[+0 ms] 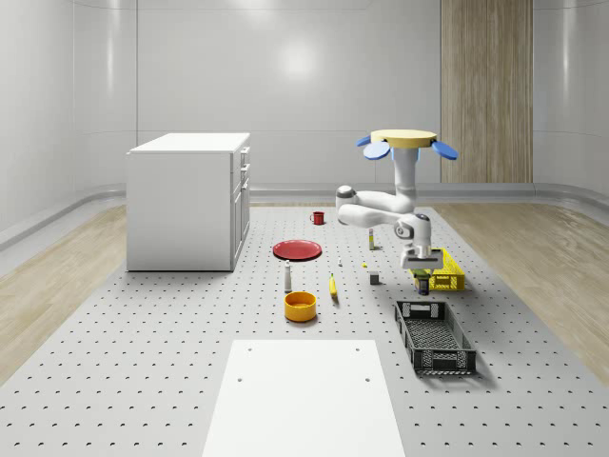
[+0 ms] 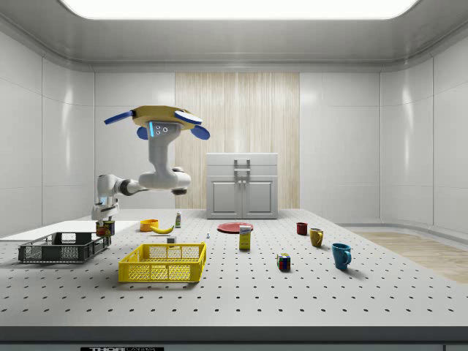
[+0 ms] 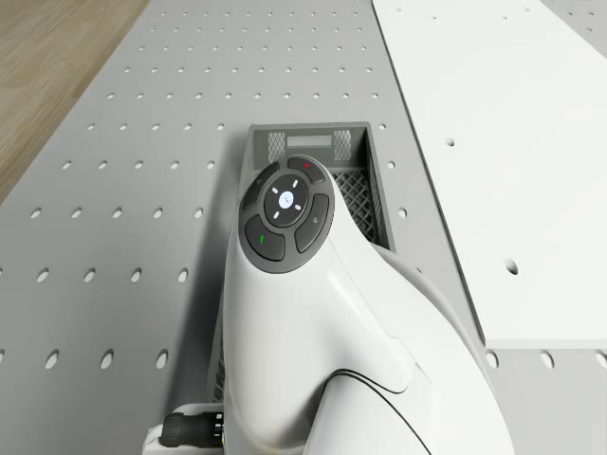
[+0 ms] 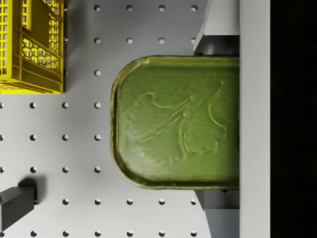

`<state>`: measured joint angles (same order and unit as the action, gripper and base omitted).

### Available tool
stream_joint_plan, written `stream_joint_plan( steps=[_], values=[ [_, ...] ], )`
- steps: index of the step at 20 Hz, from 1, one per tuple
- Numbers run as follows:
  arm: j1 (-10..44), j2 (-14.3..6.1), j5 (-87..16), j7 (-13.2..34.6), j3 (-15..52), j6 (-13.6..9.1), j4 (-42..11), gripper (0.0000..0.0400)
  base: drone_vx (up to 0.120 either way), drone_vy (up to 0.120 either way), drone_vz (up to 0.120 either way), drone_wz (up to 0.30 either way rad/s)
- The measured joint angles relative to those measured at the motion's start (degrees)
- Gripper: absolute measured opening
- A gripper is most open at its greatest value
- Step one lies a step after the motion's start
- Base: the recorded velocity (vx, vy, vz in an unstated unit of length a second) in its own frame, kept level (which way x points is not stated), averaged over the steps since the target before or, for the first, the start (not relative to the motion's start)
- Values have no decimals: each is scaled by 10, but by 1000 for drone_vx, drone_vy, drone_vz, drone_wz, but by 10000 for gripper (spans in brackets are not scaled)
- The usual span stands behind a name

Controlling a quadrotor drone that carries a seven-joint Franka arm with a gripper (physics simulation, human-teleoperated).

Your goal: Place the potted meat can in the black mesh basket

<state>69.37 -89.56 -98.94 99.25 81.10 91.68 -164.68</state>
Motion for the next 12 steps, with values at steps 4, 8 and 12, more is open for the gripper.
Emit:
stream_joint_plan(
  steps=[4, 8, 12],
  values=[
    [0, 0, 0, 0, 0, 0, 0, 292, 120, -10, 0, 0],
    [0, -1, 0, 0, 0, 1, 0, 292, 120, -50, 0, 0],
    [0, -1, 1, 0, 0, 1, 0, 292, 120, 0, 0, 0]
  ],
)
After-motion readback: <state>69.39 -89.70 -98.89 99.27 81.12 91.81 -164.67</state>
